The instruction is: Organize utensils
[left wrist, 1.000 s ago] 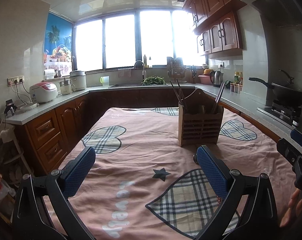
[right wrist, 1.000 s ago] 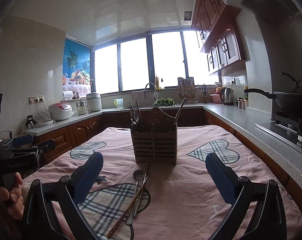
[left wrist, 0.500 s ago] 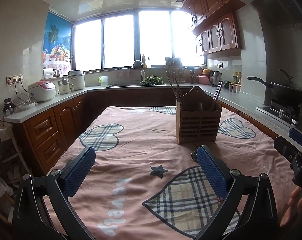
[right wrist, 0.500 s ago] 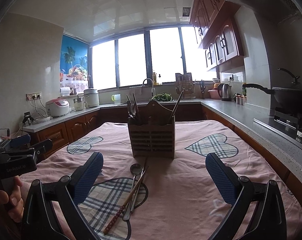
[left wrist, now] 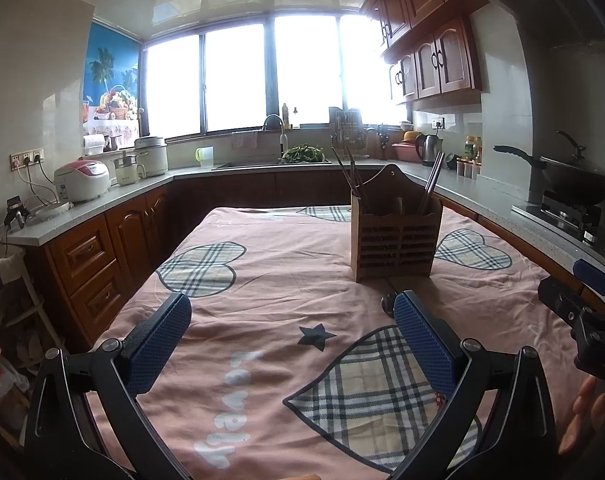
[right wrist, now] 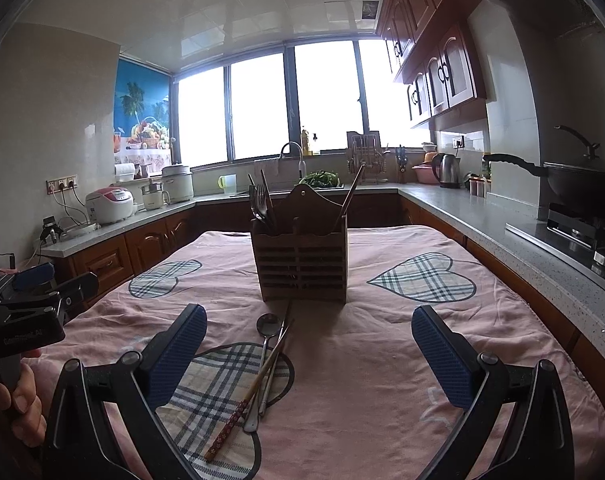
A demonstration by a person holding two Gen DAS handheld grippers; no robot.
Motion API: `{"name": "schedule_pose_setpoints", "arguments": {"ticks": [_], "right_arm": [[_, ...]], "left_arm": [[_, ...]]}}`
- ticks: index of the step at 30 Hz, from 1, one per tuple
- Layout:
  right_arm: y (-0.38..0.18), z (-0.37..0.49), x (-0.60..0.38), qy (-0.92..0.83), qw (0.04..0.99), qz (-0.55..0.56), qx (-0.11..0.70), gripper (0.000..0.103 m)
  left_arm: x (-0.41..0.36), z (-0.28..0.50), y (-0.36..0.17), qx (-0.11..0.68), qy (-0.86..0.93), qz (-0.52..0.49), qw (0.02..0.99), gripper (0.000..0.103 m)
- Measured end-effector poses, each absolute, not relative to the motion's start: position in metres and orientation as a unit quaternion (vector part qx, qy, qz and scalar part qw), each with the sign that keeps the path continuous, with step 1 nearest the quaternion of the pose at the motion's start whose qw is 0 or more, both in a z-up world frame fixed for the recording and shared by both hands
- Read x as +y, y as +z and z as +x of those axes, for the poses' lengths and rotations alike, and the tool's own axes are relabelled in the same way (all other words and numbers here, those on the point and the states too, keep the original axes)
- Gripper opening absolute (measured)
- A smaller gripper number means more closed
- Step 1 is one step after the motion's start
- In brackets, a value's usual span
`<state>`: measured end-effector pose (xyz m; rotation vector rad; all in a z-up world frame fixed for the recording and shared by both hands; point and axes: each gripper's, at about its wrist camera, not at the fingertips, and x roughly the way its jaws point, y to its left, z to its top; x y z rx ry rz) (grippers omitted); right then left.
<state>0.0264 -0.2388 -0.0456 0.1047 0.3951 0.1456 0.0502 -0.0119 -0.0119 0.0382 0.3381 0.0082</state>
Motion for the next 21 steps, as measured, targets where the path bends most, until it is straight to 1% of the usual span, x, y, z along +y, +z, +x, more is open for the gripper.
{"name": "schedule_pose_setpoints", "arguments": {"ticks": [21], "right_arm": [[-0.0464,0.0268,-0.2383,0.073,0.976,0.05,0.197,0.103]], "left_arm": [[-0.0115,0.0498,-0.0147,0.175,0.004,0.021,0.984,0.103]]}}
